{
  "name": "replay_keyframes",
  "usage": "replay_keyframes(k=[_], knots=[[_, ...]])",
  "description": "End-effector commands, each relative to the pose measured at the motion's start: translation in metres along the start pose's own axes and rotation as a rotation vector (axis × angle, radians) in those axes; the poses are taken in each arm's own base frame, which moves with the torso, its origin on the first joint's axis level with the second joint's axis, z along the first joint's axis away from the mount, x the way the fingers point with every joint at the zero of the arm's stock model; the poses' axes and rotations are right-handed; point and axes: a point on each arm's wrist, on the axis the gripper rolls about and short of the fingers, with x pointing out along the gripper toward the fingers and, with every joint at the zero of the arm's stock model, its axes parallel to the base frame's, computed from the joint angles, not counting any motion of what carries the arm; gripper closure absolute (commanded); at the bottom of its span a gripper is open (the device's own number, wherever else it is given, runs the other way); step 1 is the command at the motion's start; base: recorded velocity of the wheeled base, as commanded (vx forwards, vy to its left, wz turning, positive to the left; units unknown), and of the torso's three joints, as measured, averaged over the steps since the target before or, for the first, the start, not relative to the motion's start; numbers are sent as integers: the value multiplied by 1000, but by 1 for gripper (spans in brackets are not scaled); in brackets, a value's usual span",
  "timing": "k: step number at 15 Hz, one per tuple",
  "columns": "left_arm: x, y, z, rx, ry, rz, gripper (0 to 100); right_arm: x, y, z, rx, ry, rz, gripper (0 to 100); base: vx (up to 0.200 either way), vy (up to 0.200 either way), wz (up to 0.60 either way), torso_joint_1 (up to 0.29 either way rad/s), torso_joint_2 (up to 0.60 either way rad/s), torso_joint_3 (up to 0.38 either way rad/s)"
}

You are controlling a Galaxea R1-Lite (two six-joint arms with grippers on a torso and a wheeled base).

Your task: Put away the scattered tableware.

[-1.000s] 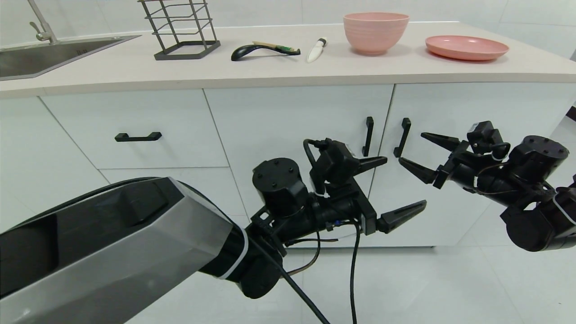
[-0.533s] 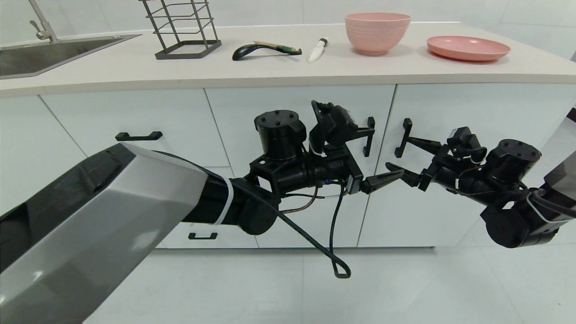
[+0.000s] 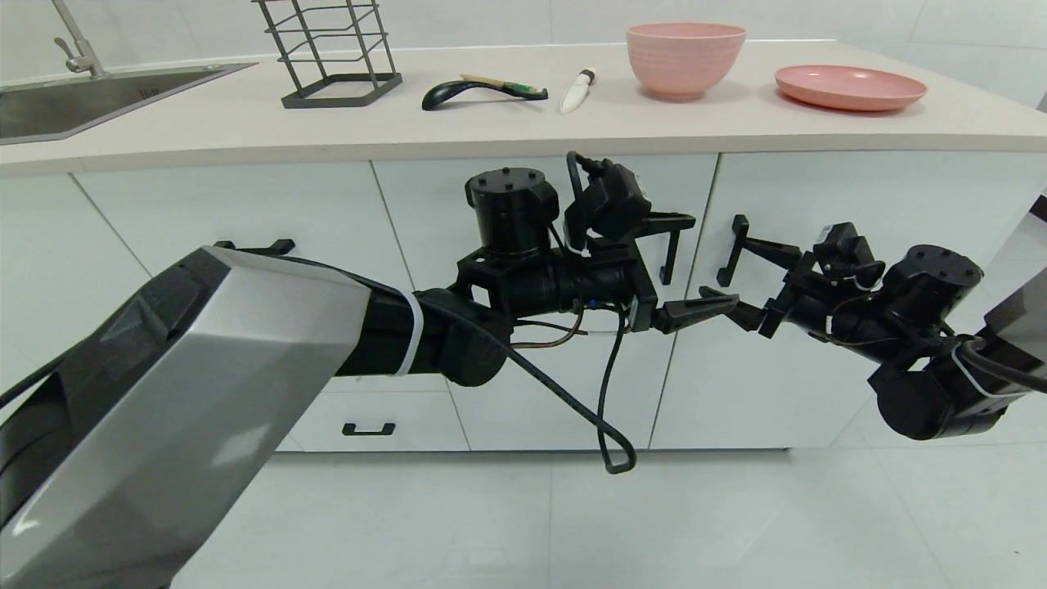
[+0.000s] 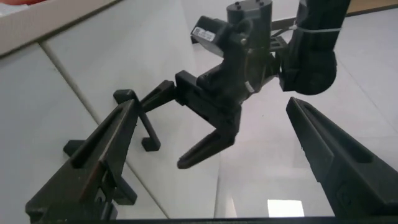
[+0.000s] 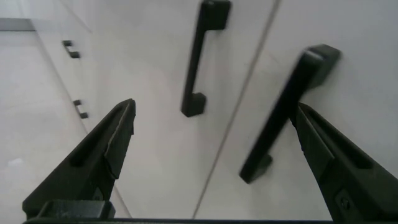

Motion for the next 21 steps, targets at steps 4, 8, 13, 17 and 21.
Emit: replay_keyframes(k=[4,8,13,17,21], knots=[[2,2,-8,-33,40,42,0,6,7,-2,1,-14,53,0,0,0,0,0,0,0],[8,8,-7,-84,31,88,0,5,10,-7,-4,-19,121,0,0,0,0,0,0,0],[20,15,-10,-72,-6,93,0,-15,24,18,-1,-14,166,0,0,0,0,0,0,0],[33,3,-14,-78,-5,103,0,-54,55,54,17,18,189,0,0,0,0,0,0,0],[59,-25,-15,-83,-34,37,0,-74,72,65,27,39,197,0,0,0,0,0,0,0]])
